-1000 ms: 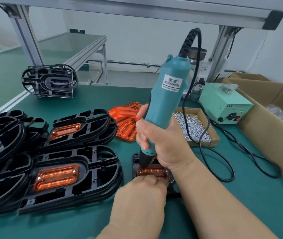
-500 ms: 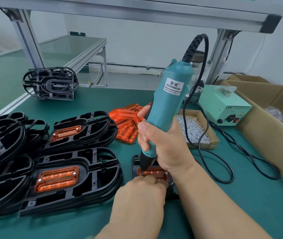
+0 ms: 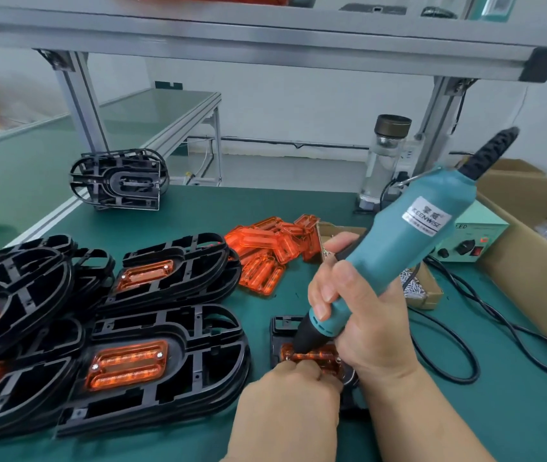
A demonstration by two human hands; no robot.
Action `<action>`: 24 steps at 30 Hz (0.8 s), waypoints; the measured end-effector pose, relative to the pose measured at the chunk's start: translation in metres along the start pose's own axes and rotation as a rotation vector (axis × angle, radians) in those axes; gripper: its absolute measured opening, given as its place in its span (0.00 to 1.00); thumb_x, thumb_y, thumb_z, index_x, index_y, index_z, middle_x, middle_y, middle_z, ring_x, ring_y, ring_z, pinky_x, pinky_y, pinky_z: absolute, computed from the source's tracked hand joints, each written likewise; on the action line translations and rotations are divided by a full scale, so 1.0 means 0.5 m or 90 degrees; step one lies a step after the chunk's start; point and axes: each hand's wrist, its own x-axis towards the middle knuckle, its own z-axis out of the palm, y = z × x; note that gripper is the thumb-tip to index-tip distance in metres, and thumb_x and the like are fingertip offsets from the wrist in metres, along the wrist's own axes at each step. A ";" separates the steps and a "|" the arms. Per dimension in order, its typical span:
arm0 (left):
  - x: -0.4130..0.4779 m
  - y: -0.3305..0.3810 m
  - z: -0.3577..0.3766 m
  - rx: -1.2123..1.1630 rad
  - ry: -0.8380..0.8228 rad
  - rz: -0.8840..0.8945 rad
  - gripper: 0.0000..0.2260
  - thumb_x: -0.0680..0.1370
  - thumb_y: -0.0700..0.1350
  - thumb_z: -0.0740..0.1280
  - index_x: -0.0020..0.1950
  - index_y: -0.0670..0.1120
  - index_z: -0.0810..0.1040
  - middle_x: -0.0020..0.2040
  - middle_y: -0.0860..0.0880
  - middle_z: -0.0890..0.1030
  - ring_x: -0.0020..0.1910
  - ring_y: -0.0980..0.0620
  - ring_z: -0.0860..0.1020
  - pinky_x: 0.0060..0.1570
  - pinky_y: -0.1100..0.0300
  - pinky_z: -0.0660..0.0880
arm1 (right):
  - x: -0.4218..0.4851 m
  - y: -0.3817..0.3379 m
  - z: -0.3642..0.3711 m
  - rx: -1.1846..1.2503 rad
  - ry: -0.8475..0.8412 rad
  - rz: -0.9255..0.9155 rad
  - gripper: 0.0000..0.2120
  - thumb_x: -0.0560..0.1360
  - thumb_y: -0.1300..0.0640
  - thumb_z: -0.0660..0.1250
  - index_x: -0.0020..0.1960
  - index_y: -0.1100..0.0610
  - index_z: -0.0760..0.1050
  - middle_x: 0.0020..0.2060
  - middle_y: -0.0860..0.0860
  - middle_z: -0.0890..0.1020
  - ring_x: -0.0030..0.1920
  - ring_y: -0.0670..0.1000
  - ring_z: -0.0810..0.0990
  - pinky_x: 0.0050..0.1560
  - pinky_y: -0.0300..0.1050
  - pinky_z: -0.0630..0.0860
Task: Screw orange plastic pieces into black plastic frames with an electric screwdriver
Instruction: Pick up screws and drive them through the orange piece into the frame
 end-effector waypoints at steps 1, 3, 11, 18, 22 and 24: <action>0.000 0.001 -0.002 0.001 0.001 0.000 0.18 0.40 0.55 0.78 0.27 0.58 0.81 0.25 0.59 0.76 0.22 0.58 0.74 0.14 0.67 0.64 | 0.000 -0.001 0.000 -0.003 0.002 0.001 0.12 0.70 0.57 0.67 0.51 0.59 0.72 0.26 0.50 0.71 0.23 0.48 0.69 0.29 0.40 0.69; -0.001 0.004 -0.005 0.001 -0.009 0.000 0.17 0.41 0.55 0.78 0.27 0.58 0.81 0.25 0.59 0.76 0.22 0.58 0.74 0.14 0.66 0.64 | 0.000 -0.002 0.001 -0.007 0.007 0.002 0.15 0.69 0.56 0.71 0.51 0.59 0.72 0.26 0.51 0.71 0.23 0.49 0.69 0.29 0.40 0.69; 0.001 0.006 -0.017 0.007 -0.043 -0.015 0.18 0.41 0.58 0.77 0.28 0.59 0.81 0.25 0.59 0.76 0.21 0.59 0.74 0.13 0.65 0.63 | -0.002 -0.011 0.003 0.009 -0.030 -0.004 0.17 0.66 0.52 0.77 0.50 0.56 0.76 0.26 0.50 0.72 0.23 0.47 0.70 0.30 0.39 0.69; 0.017 -0.006 -0.043 -0.064 -0.107 -0.018 0.17 0.59 0.59 0.75 0.46 0.61 0.82 0.40 0.58 0.80 0.40 0.58 0.79 0.29 0.58 0.76 | 0.026 -0.042 -0.050 0.111 0.103 -0.039 0.10 0.73 0.49 0.72 0.48 0.52 0.74 0.27 0.45 0.72 0.24 0.44 0.70 0.32 0.36 0.69; 0.027 -0.002 -0.031 -0.080 -0.162 -0.028 0.23 0.73 0.58 0.64 0.67 0.54 0.68 0.61 0.52 0.68 0.63 0.50 0.64 0.57 0.55 0.68 | 0.030 -0.041 -0.085 0.094 0.223 -0.050 0.05 0.78 0.52 0.58 0.48 0.51 0.72 0.27 0.44 0.71 0.25 0.43 0.69 0.33 0.36 0.70; 0.034 -0.006 -0.023 -0.053 -0.089 0.002 0.25 0.68 0.60 0.67 0.63 0.56 0.71 0.60 0.54 0.70 0.61 0.53 0.67 0.56 0.60 0.69 | 0.036 -0.041 -0.092 0.092 0.269 -0.058 0.05 0.78 0.51 0.59 0.47 0.50 0.73 0.27 0.43 0.71 0.25 0.43 0.69 0.34 0.35 0.71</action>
